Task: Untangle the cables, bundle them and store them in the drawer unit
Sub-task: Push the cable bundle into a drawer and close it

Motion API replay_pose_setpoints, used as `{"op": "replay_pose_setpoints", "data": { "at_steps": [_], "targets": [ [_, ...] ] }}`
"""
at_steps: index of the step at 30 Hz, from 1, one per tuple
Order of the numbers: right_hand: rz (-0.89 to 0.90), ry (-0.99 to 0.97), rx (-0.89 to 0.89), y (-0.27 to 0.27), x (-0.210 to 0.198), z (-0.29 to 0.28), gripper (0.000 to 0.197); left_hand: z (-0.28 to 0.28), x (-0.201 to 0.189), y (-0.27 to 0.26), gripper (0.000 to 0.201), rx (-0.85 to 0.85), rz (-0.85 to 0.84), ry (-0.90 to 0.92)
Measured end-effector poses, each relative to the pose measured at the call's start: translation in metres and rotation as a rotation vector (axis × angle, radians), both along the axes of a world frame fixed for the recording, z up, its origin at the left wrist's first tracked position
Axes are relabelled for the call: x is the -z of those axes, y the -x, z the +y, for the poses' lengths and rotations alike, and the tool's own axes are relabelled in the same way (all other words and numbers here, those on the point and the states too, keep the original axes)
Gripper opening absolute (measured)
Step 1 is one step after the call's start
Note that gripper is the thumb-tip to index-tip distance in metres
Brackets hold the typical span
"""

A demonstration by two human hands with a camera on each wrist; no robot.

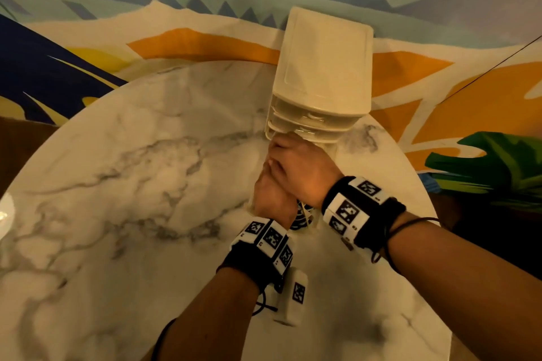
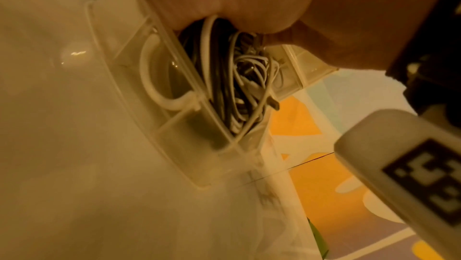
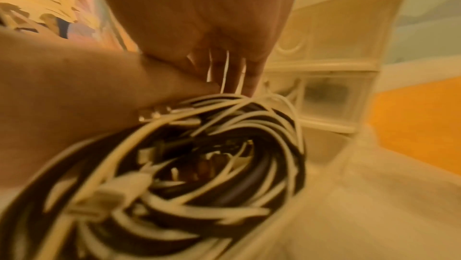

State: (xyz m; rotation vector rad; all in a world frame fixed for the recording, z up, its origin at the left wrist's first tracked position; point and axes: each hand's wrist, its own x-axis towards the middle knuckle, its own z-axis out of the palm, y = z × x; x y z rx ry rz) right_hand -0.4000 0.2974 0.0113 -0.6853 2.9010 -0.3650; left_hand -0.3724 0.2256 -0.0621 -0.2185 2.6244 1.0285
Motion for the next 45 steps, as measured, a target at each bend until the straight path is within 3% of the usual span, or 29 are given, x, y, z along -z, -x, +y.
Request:
{"op": "replay_pose_setpoints", "data": {
  "at_steps": [3,7,12,14,16,18,20,23,27,32,36,42,45],
  "targets": [
    [-0.053,-0.018,0.008,0.000,0.004,0.013,0.034,0.001,0.002,0.002,0.047,0.008,0.008,0.017],
    [-0.046,-0.117,0.031,-0.003,0.009,0.013,0.039,0.003,-0.009,-0.010,0.055,-0.121,0.044,-0.140],
    [-0.140,-0.150,0.086,-0.010,0.012,0.017,0.046,0.007,-0.020,-0.015,0.038,-0.170,0.137,-0.142],
    [-0.131,-0.069,0.135,-0.015,0.012,0.016,0.049,0.006,-0.020,-0.016,0.039,-0.128,0.157,-0.133],
    [0.066,0.104,0.197,-0.027,0.012,0.014,0.049,0.006,-0.019,-0.016,0.046,-0.010,0.164,-0.072],
    [0.238,0.269,0.324,-0.046,0.016,0.017,0.044,0.006,-0.019,-0.014,0.045,-0.007,0.119,-0.068],
    [0.150,0.381,0.465,-0.069,0.026,0.021,0.047,0.005,-0.024,-0.010,0.038,-0.072,0.049,-0.089],
    [-0.070,0.388,0.441,-0.093,0.045,0.023,0.055,0.003,-0.030,-0.002,0.039,0.017,-0.014,0.036],
    [-0.058,0.405,0.458,-0.095,0.053,0.019,0.055,-0.005,-0.041,0.008,0.045,0.211,-0.038,0.305],
    [-0.023,0.244,0.526,-0.083,0.059,0.021,0.060,-0.012,-0.047,0.006,0.047,0.445,0.138,0.614],
    [-0.047,0.223,0.501,-0.077,0.066,0.021,0.059,-0.022,-0.046,0.007,0.051,0.514,0.248,0.713],
    [-0.103,0.078,0.453,-0.074,0.062,0.024,0.059,-0.029,-0.022,0.005,0.039,0.416,0.554,0.590],
    [-0.121,0.049,0.434,-0.070,0.063,0.027,0.059,-0.028,-0.016,0.000,0.045,0.426,0.548,0.485]
  ]
}}
